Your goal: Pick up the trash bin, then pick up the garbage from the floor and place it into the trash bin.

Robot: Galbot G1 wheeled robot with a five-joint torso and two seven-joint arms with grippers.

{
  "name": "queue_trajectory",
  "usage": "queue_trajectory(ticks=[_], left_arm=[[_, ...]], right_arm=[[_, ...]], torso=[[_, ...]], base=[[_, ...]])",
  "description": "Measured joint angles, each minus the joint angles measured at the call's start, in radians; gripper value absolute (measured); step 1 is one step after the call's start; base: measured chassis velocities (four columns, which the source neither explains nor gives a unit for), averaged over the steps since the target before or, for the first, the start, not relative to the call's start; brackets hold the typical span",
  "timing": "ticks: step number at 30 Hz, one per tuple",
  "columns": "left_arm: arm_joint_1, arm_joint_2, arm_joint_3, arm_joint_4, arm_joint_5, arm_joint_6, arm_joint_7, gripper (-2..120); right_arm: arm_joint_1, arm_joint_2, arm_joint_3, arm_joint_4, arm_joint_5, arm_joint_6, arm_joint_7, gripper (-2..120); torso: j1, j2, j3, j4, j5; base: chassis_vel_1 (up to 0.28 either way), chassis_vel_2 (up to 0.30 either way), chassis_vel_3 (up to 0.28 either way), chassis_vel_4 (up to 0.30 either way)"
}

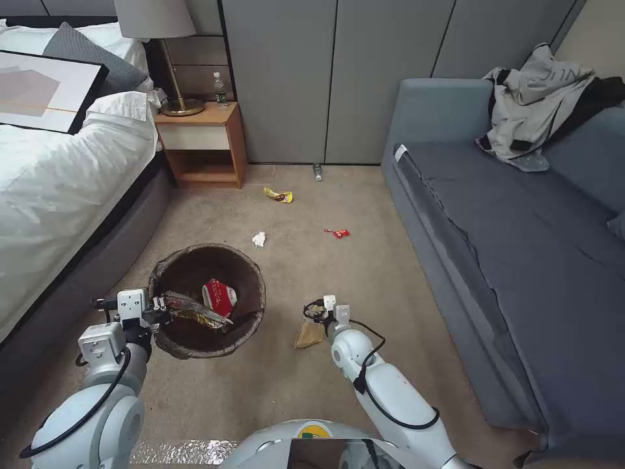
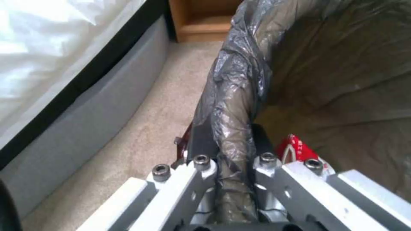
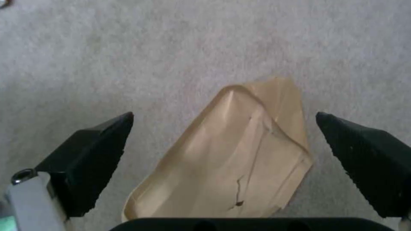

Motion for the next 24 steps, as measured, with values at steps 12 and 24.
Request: queue_trajectory(ticks=[12,24], left_arm=[[-0.004,-0.001,0.004,0.008,0.000,-0.002,0.002,3],[-0.009,0.000,0.008,0.015,0.002,-0.004,0.003,3]], right_arm=[[0.032,0.044,-0.014,-0.082,0.013,-0.013,0.063,100],[0.055,0.073,-0.022,-0.134,0.038,-0.023,0.094,100]], torso=[[0.000,0.000,0.000,0.0000,-0.0001],[0.000,0.000,0.000,-0.0001,-0.0001]], base=[[0.000,0.000,0.000,0.000],[0.000,0.000,0.000,0.000]])
